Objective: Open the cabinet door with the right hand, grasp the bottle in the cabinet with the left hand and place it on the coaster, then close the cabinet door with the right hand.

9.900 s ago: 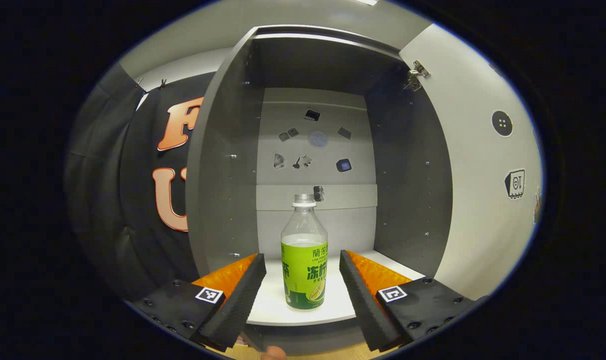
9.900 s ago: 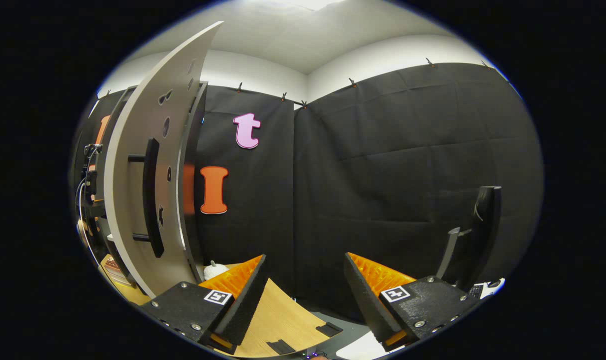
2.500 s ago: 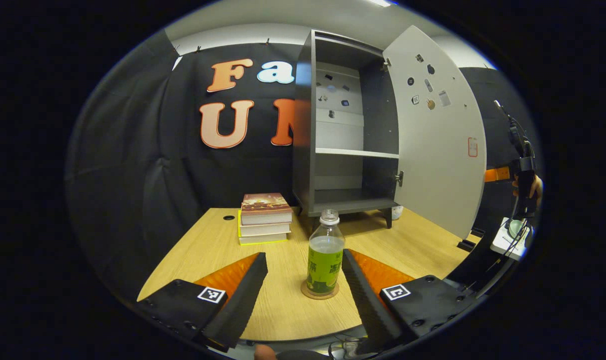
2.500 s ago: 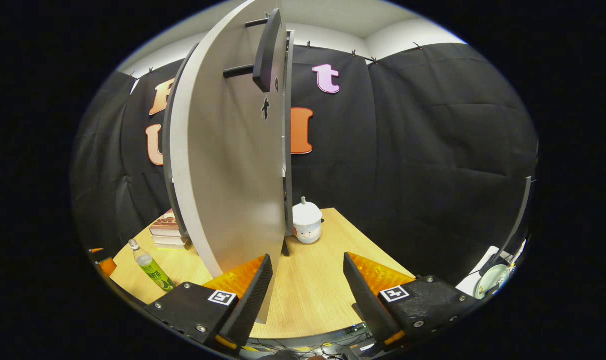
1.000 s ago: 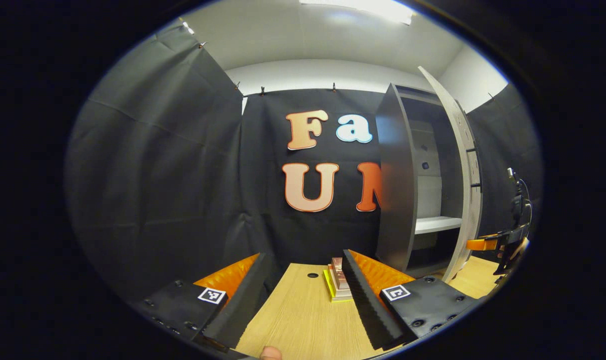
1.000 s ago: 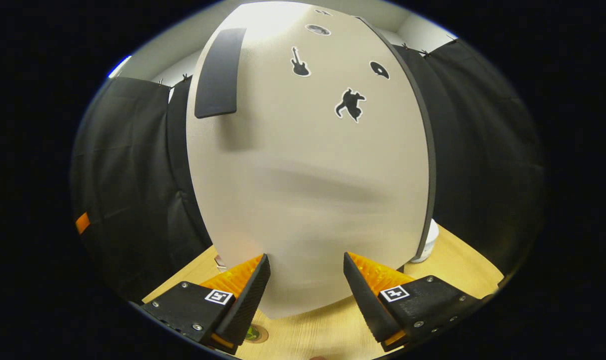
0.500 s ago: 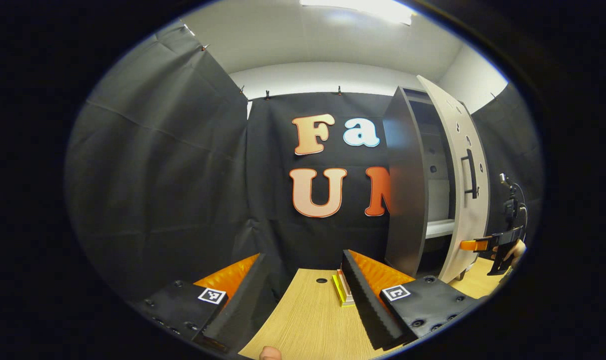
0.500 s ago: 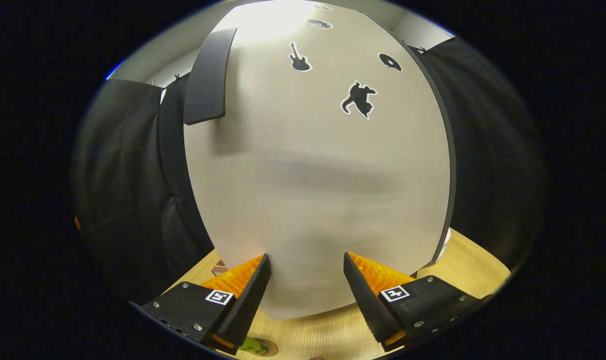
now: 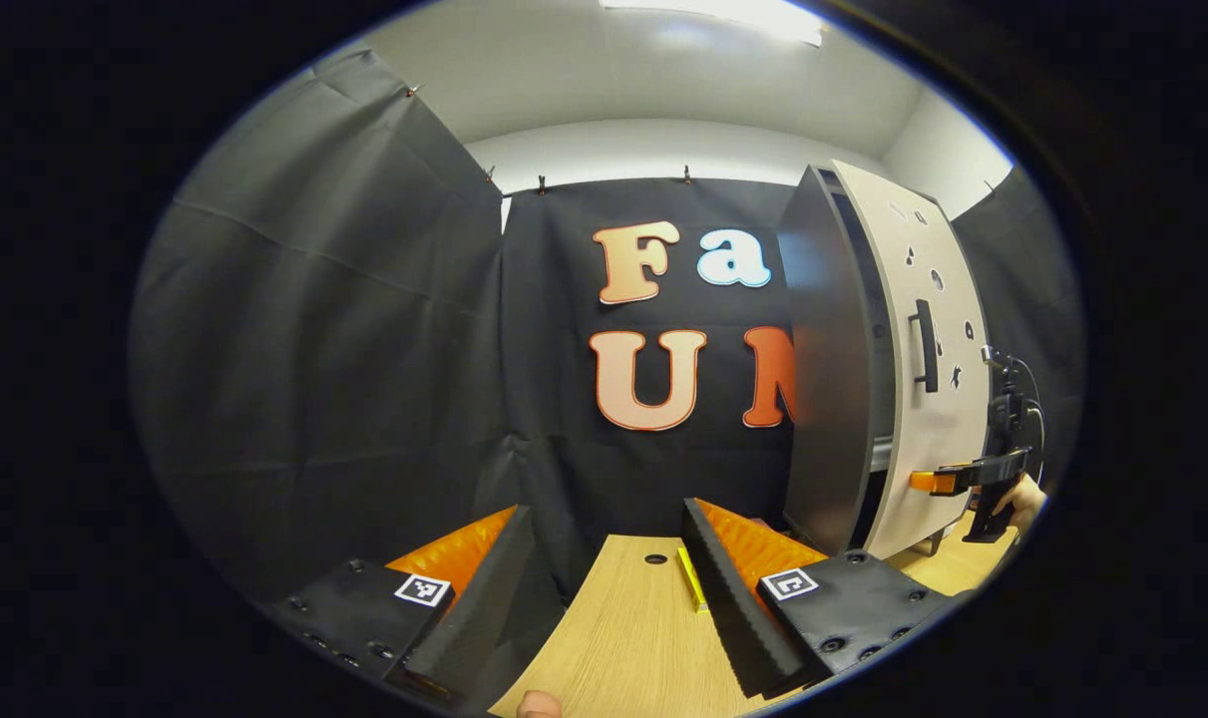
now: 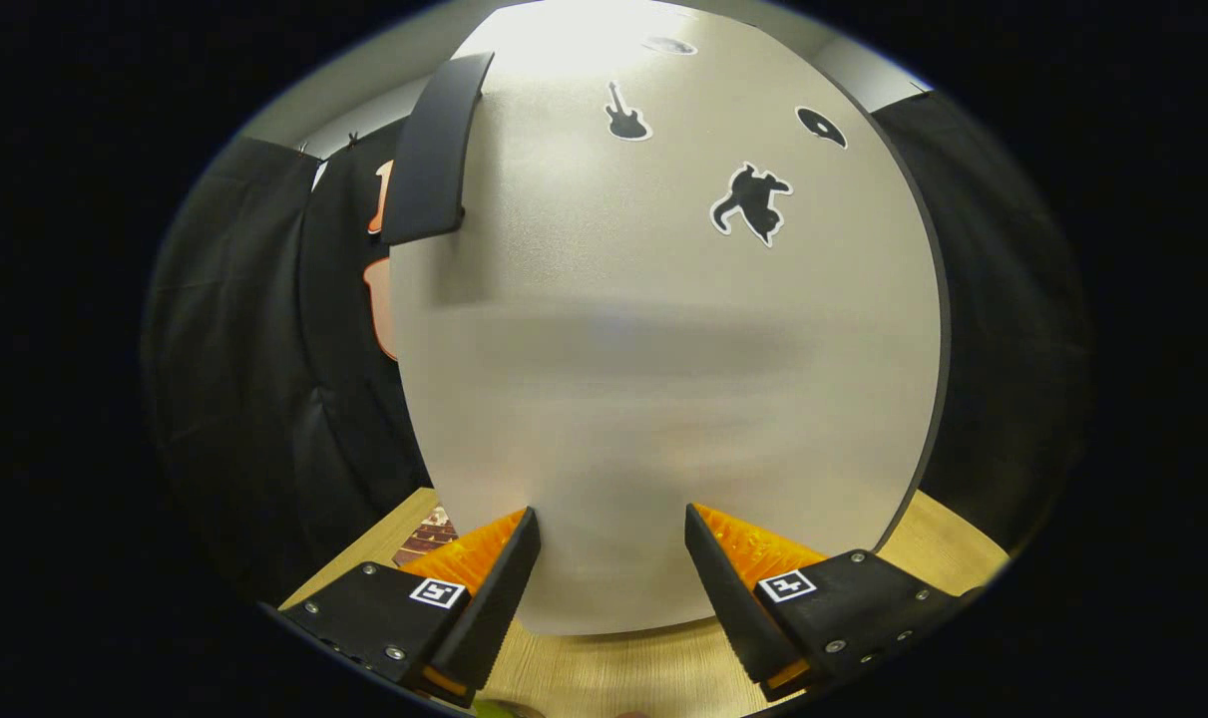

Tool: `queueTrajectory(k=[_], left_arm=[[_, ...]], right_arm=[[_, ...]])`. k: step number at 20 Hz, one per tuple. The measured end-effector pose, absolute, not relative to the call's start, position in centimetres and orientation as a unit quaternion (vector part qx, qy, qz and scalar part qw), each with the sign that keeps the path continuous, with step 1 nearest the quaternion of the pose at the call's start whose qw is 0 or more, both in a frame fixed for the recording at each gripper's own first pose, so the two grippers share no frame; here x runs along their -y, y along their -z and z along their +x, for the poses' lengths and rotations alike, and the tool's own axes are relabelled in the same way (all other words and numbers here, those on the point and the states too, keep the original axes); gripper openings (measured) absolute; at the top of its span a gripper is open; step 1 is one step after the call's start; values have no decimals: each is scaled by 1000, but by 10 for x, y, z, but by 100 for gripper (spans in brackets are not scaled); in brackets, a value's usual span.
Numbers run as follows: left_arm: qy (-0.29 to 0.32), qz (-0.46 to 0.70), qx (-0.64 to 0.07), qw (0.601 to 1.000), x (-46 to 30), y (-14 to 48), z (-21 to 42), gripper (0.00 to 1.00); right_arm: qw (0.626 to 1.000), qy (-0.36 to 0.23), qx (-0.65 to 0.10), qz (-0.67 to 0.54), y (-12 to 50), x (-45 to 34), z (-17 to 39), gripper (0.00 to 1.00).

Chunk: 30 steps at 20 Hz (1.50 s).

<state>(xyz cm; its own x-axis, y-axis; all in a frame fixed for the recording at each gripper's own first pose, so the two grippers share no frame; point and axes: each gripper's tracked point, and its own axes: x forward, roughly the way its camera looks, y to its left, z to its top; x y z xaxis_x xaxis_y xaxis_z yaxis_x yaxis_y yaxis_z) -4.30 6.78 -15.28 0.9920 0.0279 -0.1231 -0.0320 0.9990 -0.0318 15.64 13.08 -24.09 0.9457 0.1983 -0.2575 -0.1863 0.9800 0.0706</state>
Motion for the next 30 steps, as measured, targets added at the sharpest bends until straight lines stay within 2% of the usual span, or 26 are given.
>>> queueTrajectory(k=[12,18,20,25,30], left_arm=[[-33,-5,-60,998,-86,149,-24,98],[-29,-11,-46,998,-74,128,0,98],[-18,-8,-42,999,-60,118,5,97],[18,-45,-49,998,-20,103,10,97],[15,-38,-25,999,-13,64,-4,97]], right_arm=[[988,-68,-136,-14,241,-126,179,91],[990,-64,-125,-31,209,-105,156,92],[991,-74,-110,-6,197,-103,147,92],[985,-87,-132,64,186,-91,112,92],[985,-82,-129,76,184,-65,84,92]])
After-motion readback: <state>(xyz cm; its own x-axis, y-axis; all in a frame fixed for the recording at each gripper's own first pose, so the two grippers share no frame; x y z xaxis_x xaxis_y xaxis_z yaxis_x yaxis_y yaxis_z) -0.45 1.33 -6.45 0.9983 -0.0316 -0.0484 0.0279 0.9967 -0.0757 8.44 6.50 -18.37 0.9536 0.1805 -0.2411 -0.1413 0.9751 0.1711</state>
